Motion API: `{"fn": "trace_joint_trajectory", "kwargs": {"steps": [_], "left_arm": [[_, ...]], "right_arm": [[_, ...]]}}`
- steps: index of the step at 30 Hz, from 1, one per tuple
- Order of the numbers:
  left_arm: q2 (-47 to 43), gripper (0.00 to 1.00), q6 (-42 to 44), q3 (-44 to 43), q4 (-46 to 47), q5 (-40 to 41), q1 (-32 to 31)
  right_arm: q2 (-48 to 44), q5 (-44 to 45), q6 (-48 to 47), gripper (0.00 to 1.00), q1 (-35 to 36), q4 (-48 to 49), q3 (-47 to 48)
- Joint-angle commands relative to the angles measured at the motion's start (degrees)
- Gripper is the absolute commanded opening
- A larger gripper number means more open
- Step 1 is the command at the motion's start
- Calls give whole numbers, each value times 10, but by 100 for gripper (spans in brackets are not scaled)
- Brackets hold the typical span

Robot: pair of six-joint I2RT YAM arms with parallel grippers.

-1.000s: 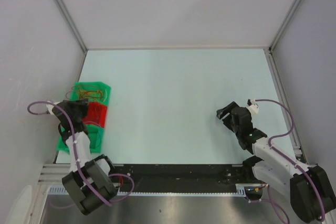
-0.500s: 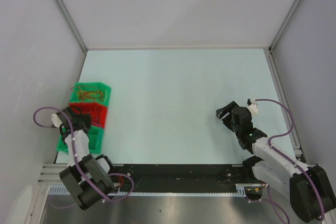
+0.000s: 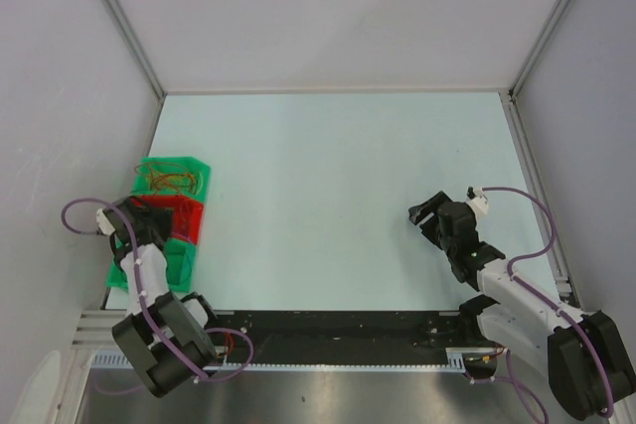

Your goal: Untangle the cables

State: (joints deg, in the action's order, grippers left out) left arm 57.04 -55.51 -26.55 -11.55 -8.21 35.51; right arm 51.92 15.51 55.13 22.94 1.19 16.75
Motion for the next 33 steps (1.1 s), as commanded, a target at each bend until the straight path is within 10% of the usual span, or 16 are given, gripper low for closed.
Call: {"fn": "trace_joint_trajectory", "kwargs": {"steps": [1, 6, 18, 33], "left_arm": [[-59, 51, 18, -22, 25, -30, 4], [-110, 75, 31, -59, -36, 0, 4], [-165, 87, 65, -169, -110, -1, -26], [-112, 100, 169, -261, -67, 118, -308]], "right_arm": [[1, 0, -11, 75, -4, 17, 21], [0, -3, -12, 75, -5, 17, 21], [-1, -11, -15, 75, -6, 21, 20], [-16, -14, -18, 75, -6, 30, 9]]}}
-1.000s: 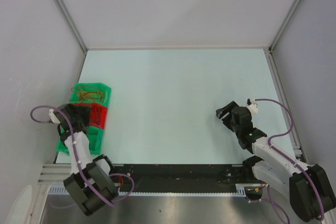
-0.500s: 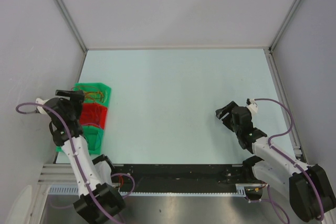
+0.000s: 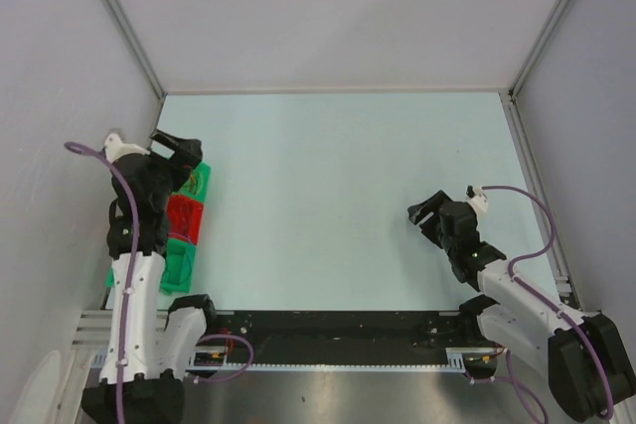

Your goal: Untangle the cables

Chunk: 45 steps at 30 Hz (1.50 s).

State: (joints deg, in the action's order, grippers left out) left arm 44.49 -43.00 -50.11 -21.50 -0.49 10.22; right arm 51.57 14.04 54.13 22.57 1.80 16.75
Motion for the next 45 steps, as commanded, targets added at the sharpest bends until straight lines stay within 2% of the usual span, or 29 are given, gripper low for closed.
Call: {"fn": "trace_joint_trajectory", "kwargs": {"steps": [1, 12, 17, 21, 24, 27, 32, 33, 35, 37, 38, 39, 41, 43, 45], "left_arm": [[17, 100, 51, -25, 37, 46, -87], [137, 99, 118, -67, 53, 114, -335], [183, 99, 144, -56, 78, 129, -408], [211, 98, 162, -49, 83, 126, -464], [203, 98, 165, -27, 83, 123, -488], [176, 98, 159, 14, 94, 113, -499], [139, 98, 165, 66, 96, 106, -502], [134, 98, 165, 69, 89, 105, -501], [122, 98, 156, 77, 86, 97, -502], [102, 98, 144, 78, 79, 68, -502], [97, 98, 137, 66, 71, 54, -502], [88, 98, 137, 58, 47, 32, -503], [82, 98, 151, 23, 16, 18, -502], [69, 98, 170, -9, -33, 30, -503], [59, 99, 201, -26, -77, 49, -502]], "right_arm": [[-13, -1, -10, 75, -2, 26, 8], [-12, -2, -8, 73, -2, 26, 8], [-5, -7, -11, 75, -5, 37, 8], [3, -46, -38, 75, -30, 59, 13], [-3, -70, -82, 75, -57, 77, 28], [-17, -13, -125, 77, -65, 70, 63], [-28, 140, -283, 75, -65, 122, 76], [-24, 186, -309, 78, -64, 142, 76], [-3, 219, -390, 82, -65, 169, 76], [28, 254, -448, 90, -65, 216, 76], [67, 272, -454, 96, -65, 230, 76], [84, 325, -456, 100, -66, 258, 77], [139, 400, -446, 100, -69, 286, 77], [167, 386, -442, 100, -83, 295, 78], [200, 335, -445, 100, -97, 308, 78]]}}
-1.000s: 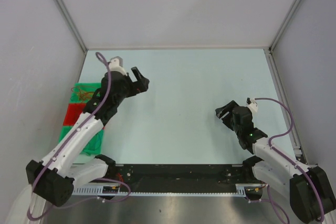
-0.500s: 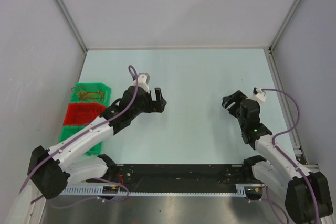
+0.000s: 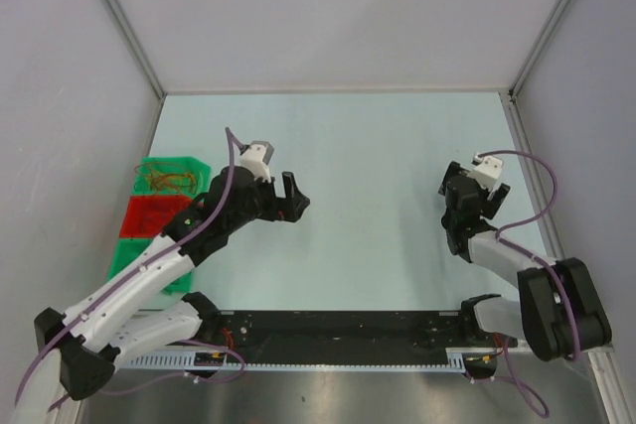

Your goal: Untangle the cables

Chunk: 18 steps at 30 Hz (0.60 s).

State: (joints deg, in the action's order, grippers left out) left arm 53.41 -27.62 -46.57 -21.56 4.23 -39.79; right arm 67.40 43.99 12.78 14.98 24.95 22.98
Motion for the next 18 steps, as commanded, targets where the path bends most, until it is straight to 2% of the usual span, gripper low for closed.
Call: {"fn": "trace_joint_trajectory", "kwargs": {"steps": [1, 2, 5, 7, 10, 11, 13, 14, 15, 16, 18], "left_arm": [[-42, 99, 57, -73, -88, 25, -3], [-46, 99, 72, -77, -100, 40, -2], [-66, 100, 92, -66, -120, 70, -3], [-78, 100, 99, -44, -117, 68, -2], [-88, 99, 100, -13, -99, 47, -2], [-93, 99, 97, -4, -82, 34, -2], [-89, 99, 101, 0, -81, 23, -2], [-83, 99, 104, -3, -87, 30, -3], [-80, 99, 107, -5, -87, 36, -2], [-77, 99, 118, -7, -87, 41, -2], [-66, 99, 127, -12, -88, 48, -2]], "right_arm": [[49, 31, -28, 100, -24, 83, 15], [60, 15, -60, 100, -26, 94, 10], [90, -112, -125, 100, -29, 204, -19], [110, -131, -126, 100, -34, 249, -44], [142, -210, -158, 100, -47, 367, -92], [147, -259, -150, 100, -76, 400, -97], [165, -355, -114, 100, -126, 394, -113], [181, -395, -108, 100, -145, 463, -116], [176, -401, -105, 100, -145, 433, -109], [161, -405, -108, 100, -145, 355, -78], [170, -404, -113, 100, -145, 366, -68]]}}
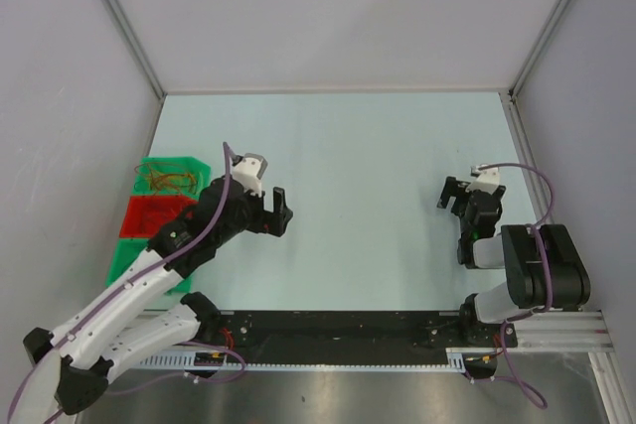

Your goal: Untangle the cables

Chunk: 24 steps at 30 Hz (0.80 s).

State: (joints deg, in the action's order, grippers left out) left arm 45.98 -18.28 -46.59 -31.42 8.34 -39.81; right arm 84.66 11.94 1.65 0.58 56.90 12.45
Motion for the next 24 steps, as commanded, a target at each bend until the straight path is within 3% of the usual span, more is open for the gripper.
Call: {"fn": "trace_joint_trajectory", "kwargs": {"steps": [1, 18, 19, 24], "left_arm": [[12, 99, 35, -12, 13, 5, -3], [5, 100, 10, -8, 35, -41, -3], [-4, 100, 14, -11, 24, 9, -2], [-74, 100, -47, 58, 125, -20, -3]], "right_arm": [[-7, -67, -2, 100, 1, 23, 34], [1, -78, -3, 100, 1, 35, 35], [0, -77, -3, 100, 1, 35, 35], [0, -78, -2, 100, 0, 35, 36]]}}
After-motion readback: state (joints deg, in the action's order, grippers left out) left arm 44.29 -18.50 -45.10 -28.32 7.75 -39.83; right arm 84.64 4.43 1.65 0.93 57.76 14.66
